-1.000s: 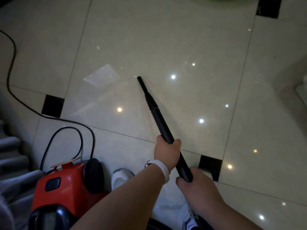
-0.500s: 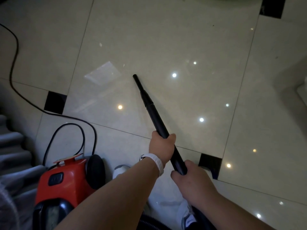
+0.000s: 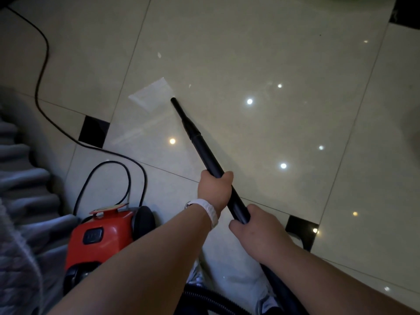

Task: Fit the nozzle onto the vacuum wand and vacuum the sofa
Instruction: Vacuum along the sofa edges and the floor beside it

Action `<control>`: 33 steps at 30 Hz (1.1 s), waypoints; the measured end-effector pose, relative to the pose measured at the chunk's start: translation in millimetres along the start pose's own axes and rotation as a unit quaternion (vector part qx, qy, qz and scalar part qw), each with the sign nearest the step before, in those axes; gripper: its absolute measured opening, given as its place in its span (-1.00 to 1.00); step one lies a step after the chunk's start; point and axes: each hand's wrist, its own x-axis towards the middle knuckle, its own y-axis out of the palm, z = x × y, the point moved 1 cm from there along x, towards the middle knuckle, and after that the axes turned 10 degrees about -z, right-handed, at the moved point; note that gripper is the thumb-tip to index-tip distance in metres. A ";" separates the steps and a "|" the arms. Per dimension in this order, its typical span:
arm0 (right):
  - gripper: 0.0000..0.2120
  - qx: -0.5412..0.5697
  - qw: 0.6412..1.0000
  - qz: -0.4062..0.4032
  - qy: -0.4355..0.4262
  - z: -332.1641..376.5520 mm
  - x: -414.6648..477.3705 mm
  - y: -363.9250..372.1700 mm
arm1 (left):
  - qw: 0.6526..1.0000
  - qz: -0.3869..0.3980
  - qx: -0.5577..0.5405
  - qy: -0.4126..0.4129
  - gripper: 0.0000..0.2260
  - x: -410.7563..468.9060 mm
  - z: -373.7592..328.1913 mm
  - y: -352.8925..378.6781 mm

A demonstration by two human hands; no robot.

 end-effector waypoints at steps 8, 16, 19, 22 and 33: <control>-0.76 0.036 0.999 -0.008 0.017 14.4 9.8 -9.2 | 0.999 0.025 0.028 0.020 -0.79 10.9 -24.8 2.7; -0.77 0.060 0.997 -0.014 0.038 13.6 1.9 -19.9 | 0.996 0.041 0.068 0.028 -0.75 2.0 -36.0 11.5; -0.77 0.063 0.997 -0.015 0.044 10.3 -0.1 -25.2 | 0.996 0.041 0.079 0.031 -0.76 -1.5 -37.2 16.2; -0.77 0.074 0.996 -0.015 0.046 8.2 2.0 -28.6 | 0.995 0.043 0.084 0.032 -0.75 -2.6 -40.5 21.5; -0.78 0.074 0.997 0.005 0.012 33.9 2.9 -67.0 | 0.997 0.003 0.061 0.035 -0.73 -18.5 -88.0 15.3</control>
